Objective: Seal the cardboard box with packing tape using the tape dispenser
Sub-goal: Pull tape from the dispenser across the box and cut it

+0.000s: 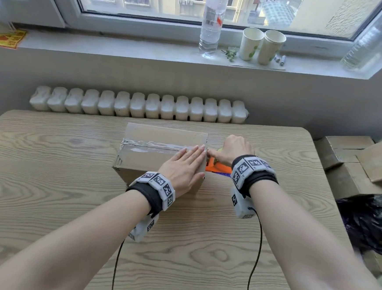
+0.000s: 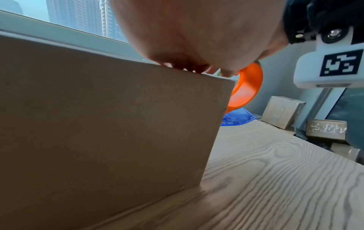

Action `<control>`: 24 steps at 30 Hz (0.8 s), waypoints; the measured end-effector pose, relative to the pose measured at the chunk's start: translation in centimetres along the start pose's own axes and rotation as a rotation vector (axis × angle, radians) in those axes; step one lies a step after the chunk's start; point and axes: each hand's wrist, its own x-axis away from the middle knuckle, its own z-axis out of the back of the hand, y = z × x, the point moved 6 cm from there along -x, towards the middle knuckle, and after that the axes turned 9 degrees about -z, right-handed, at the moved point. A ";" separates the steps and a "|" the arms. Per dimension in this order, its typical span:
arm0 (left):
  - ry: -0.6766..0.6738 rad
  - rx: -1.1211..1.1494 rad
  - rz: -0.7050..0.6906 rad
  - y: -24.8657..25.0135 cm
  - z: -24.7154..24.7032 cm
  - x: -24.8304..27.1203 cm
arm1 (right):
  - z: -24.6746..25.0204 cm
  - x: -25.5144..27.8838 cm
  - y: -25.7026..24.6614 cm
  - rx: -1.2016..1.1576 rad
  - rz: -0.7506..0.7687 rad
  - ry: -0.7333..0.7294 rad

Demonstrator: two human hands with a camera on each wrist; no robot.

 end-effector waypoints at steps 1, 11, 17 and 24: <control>0.002 0.014 0.000 0.3 0.0 -0.3 | 0.0 0.0 0.0 -0.005 -0.003 -0.004; -0.001 -0.025 0.036 -0.3 0.0 -0.4 | -0.7 -0.4 0.6 -0.091 0.007 -0.086; -0.008 -0.030 0.016 -0.8 -0.1 -0.1 | -0.7 -0.5 1.2 -0.192 0.036 -0.206; -0.014 -0.031 -0.017 -1.5 -0.5 -0.1 | -0.6 -0.2 6.3 -0.172 -0.022 -0.198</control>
